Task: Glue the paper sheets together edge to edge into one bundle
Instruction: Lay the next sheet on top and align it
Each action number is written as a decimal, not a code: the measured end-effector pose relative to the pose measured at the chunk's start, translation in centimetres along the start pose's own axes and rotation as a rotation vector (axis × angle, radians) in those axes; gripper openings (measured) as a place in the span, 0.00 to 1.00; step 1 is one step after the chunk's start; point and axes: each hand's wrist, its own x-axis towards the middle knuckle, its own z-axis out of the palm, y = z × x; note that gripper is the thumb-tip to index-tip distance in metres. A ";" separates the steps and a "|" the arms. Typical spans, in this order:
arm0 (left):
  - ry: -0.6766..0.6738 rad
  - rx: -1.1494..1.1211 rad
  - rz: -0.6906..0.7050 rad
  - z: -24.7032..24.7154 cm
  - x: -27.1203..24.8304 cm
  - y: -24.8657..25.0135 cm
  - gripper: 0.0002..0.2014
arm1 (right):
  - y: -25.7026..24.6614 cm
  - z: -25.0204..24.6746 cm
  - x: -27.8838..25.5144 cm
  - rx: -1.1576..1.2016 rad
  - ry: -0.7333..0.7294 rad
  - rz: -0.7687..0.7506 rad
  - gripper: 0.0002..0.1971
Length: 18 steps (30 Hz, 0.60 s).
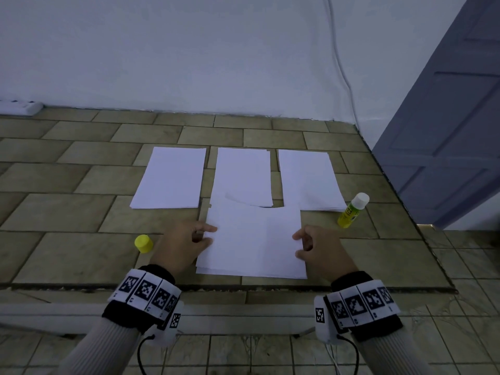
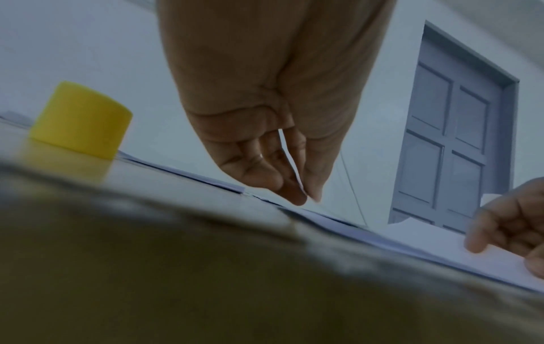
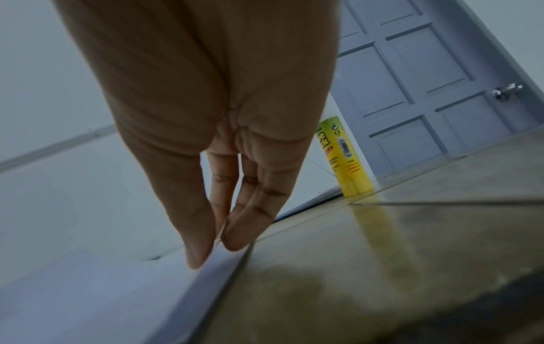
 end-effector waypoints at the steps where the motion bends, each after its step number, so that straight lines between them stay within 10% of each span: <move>1: -0.003 0.021 0.010 0.0 0.0 -0.1 0.12 | 0.1 0.1 0.0 -0.019 -0.003 -0.005 0.15; 18: -0.028 0.012 0.050 -0.2 0.2 -0.9 0.13 | 0.7 -0.2 -0.1 0.067 -0.053 0.029 0.16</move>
